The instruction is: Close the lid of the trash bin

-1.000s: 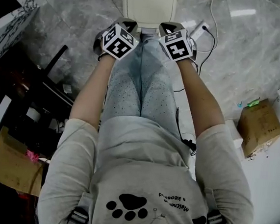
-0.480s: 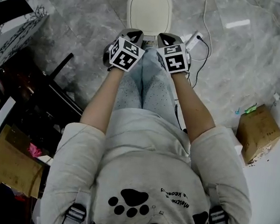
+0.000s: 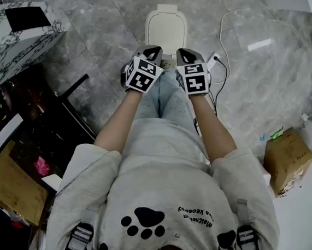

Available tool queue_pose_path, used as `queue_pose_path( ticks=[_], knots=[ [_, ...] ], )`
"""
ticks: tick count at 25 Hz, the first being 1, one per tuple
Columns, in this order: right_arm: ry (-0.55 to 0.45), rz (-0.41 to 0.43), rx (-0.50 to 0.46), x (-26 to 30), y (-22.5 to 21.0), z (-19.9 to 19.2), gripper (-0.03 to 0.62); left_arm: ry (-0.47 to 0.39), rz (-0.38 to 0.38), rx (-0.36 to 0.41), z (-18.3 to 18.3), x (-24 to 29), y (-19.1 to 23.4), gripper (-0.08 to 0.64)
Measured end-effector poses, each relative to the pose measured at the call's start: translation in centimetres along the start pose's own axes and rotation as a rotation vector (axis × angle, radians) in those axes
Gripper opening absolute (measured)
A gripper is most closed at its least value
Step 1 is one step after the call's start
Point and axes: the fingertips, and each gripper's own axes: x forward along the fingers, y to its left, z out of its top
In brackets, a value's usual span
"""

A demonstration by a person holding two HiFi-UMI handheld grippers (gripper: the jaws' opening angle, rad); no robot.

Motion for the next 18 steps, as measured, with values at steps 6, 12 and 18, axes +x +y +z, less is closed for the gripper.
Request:
queue_pose_path(
  ticks=[6,12,18],
  knots=[
    [-0.074,-0.013,-0.018,-5.4,1.4,2.7,0.032,-0.062,0.024,0.023,3.1,-4.9,-1.7,0.018],
    [-0.138,-0.032,-0.021,-10.3,3.0,3.9,0.032,-0.138,0.042,0.021,5.6,-9.3,-3.4,0.020],
    [-0.211,-0.060,-0.073,-14.4,3.7,5.6,0.032,-0.201,0.060,0.044,8.0,-12.7,-4.8,0.018]
  ],
)
